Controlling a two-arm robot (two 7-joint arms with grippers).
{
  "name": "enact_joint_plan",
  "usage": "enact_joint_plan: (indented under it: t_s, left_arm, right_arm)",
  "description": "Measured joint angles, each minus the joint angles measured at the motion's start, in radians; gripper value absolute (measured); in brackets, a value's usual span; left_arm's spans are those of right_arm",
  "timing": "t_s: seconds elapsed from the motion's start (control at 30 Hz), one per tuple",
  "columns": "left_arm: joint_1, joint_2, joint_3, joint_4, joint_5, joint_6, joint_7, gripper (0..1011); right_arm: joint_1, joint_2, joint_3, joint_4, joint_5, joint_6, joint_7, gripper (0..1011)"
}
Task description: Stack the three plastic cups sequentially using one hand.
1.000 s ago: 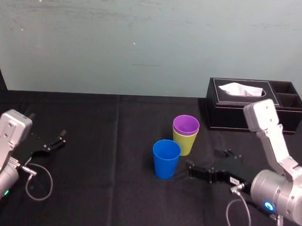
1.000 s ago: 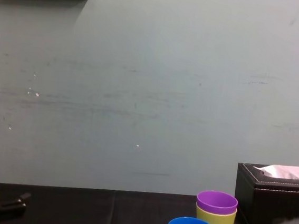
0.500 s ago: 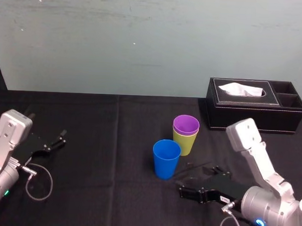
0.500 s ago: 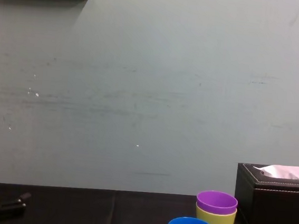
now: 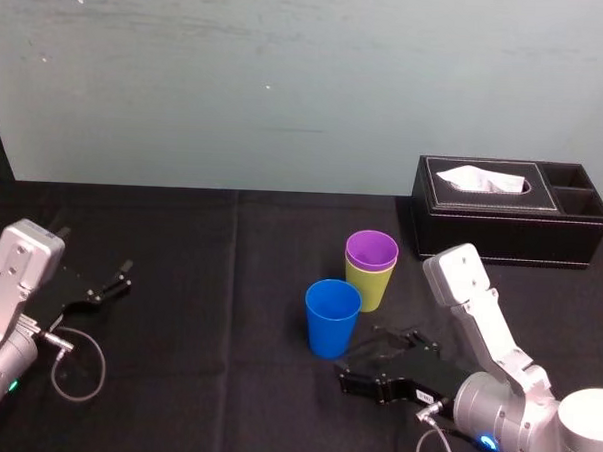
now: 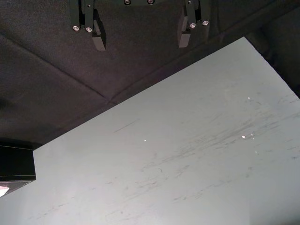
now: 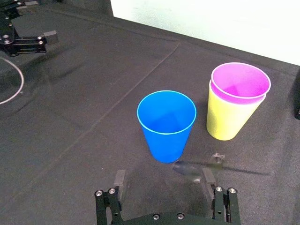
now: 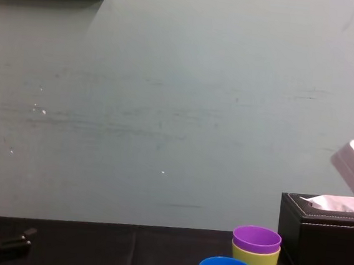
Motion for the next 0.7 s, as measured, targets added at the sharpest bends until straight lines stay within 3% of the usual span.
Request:
enact_joint_plan:
  t_s: [0.7]
  left_arm:
    - [0.000,0.000,0.000,0.000,0.000,0.000,0.000,1000]
  right_arm:
    - [0.047,-0.044,-0.019,0.100,-0.039,-0.092,0.011,1002]
